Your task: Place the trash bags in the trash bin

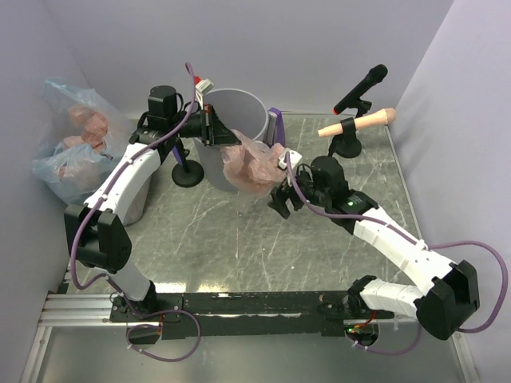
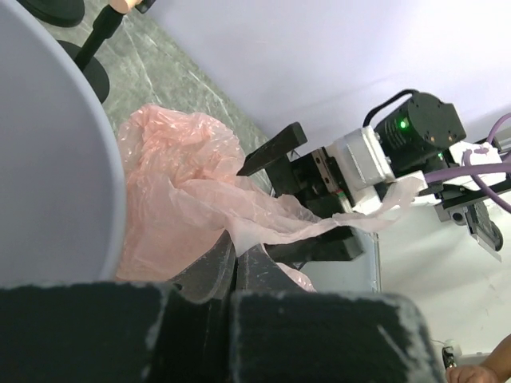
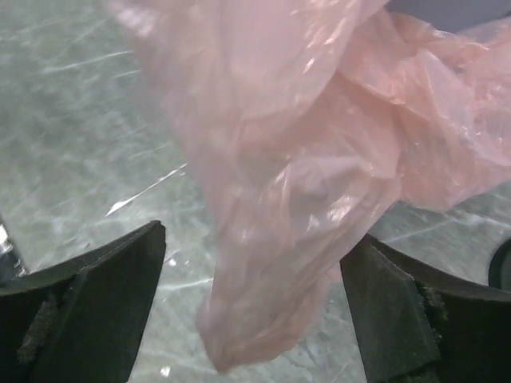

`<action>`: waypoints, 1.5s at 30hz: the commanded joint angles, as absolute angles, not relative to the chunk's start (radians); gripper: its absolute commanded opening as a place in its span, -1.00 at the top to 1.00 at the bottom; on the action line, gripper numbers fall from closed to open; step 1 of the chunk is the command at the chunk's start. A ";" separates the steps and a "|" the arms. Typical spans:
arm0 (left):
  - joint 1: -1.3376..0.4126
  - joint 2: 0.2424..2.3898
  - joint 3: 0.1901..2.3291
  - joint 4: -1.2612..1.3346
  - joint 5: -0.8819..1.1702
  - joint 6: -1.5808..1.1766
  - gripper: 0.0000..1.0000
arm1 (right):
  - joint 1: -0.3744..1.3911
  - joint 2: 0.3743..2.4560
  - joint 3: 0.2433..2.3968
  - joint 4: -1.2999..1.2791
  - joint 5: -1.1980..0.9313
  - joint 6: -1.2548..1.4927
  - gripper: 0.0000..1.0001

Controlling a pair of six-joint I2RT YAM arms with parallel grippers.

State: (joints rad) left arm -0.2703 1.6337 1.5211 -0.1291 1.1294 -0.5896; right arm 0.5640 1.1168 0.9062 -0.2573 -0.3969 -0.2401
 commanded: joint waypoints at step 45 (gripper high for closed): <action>-0.092 1.213 1.108 -0.569 1.068 0.463 -0.58 | 0.293 1.097 1.417 -0.874 -0.861 -0.462 1.00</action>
